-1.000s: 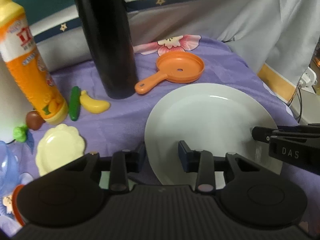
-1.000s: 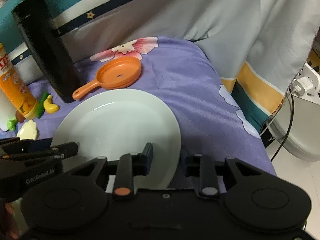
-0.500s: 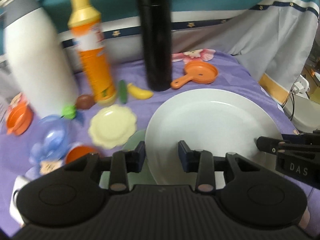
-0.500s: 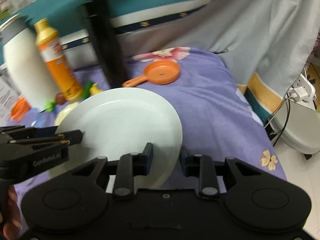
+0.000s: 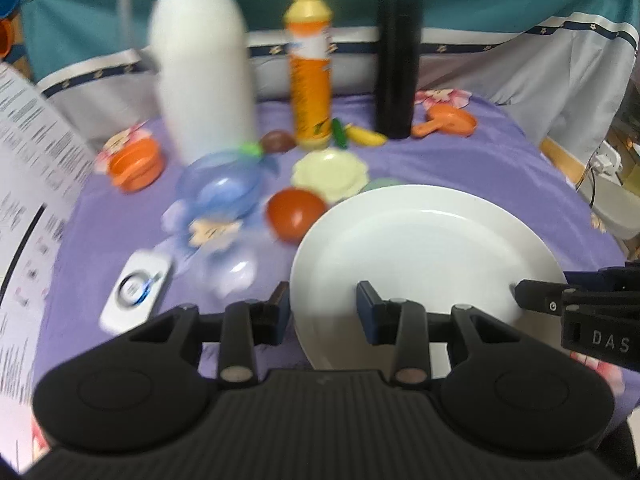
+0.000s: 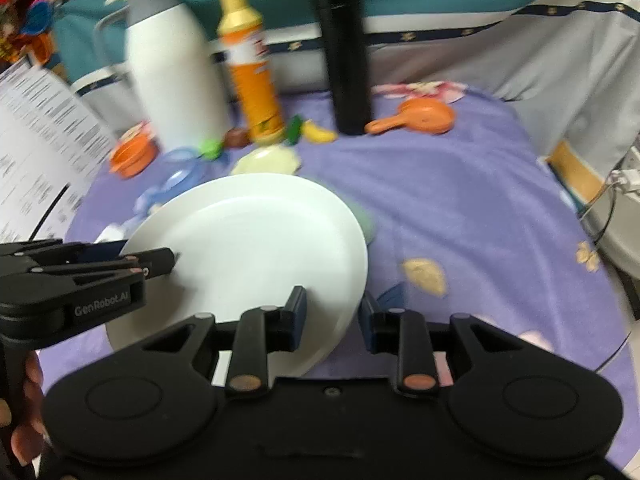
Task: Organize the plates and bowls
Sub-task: 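Carry the white plate with both grippers and lower it onto the cloth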
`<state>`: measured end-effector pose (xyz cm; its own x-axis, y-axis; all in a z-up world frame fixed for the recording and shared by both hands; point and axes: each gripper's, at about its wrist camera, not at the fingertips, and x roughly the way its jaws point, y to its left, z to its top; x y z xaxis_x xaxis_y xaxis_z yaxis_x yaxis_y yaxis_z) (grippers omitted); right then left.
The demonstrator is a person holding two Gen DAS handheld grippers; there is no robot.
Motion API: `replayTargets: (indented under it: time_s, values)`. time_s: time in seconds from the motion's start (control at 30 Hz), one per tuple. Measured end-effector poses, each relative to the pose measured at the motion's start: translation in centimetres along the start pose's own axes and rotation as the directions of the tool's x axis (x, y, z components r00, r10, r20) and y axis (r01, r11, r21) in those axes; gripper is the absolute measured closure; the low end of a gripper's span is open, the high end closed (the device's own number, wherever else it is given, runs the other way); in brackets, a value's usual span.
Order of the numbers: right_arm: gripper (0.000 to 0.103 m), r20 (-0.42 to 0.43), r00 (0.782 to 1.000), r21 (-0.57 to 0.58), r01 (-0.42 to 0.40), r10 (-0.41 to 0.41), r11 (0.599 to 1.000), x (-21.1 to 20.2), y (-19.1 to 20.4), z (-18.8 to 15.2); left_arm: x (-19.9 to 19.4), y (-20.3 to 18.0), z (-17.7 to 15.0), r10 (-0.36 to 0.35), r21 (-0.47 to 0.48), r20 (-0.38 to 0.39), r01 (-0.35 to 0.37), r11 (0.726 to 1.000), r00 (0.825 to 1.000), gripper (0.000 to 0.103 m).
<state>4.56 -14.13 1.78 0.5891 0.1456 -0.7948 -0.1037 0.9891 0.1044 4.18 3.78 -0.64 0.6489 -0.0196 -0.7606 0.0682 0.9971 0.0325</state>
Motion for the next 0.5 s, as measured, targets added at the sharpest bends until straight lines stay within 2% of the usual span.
replayTargets:
  time_s: [0.27,0.5]
  values:
    - [0.075,-0.051,0.997,-0.082,-0.063,0.059,0.995,-1.2,6.6,-3.6,-2.6,5.5,-5.0,0.036,-0.056,-0.025,-0.037,0.998,0.999,0.068]
    - [0.075,-0.107,0.991,-0.142,-0.101,0.086,0.985,-0.9,11.1,-5.2,-2.9,9.4,-7.7,0.049,-0.088,-0.059,-0.054,0.995,0.997,0.068]
